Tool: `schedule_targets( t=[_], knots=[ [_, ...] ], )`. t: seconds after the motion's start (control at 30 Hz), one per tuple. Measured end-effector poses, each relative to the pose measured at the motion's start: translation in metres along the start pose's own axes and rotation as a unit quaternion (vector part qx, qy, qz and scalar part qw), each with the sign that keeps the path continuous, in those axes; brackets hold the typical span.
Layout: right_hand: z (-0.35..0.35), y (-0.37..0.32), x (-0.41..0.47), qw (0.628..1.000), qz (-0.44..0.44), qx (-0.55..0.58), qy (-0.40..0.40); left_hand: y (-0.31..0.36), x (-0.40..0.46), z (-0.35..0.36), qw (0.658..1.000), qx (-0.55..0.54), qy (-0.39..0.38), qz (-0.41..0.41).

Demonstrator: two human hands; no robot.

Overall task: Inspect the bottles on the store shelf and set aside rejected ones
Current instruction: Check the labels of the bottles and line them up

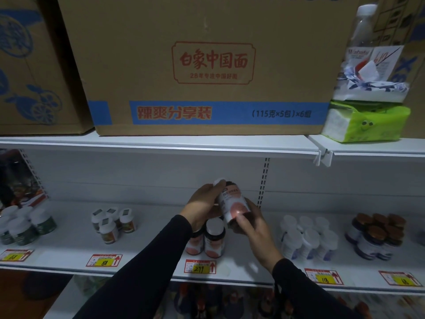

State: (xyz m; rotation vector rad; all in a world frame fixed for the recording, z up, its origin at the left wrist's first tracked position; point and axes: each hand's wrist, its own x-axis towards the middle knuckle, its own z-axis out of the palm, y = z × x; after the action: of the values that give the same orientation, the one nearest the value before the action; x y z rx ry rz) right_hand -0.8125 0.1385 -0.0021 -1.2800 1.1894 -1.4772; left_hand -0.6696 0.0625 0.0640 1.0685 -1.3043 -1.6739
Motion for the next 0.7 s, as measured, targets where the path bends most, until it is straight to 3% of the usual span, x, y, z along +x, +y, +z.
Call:
schedule_targets(
  t=[0.17,0.33,0.57,0.7],
  knots=[
    [0.002,-0.006,-0.001,0.999,-0.023,-0.031,-0.017,0.002,0.006,0.001,0.989,-0.065,0.083,-0.108],
    [0.004,-0.007,-0.001,0.998,-0.024,-0.047,-0.025,0.000,0.008,-0.002,0.982,-0.098,0.085,-0.134],
    [0.005,-0.004,-0.002,0.997,-0.015,-0.061,-0.034,-0.005,0.010,-0.009,0.988,-0.073,0.079,-0.106],
    [-0.001,-0.001,0.000,0.997,0.003,-0.075,-0.032,0.004,0.000,-0.011,0.999,0.029,0.030,0.019]
  ],
)
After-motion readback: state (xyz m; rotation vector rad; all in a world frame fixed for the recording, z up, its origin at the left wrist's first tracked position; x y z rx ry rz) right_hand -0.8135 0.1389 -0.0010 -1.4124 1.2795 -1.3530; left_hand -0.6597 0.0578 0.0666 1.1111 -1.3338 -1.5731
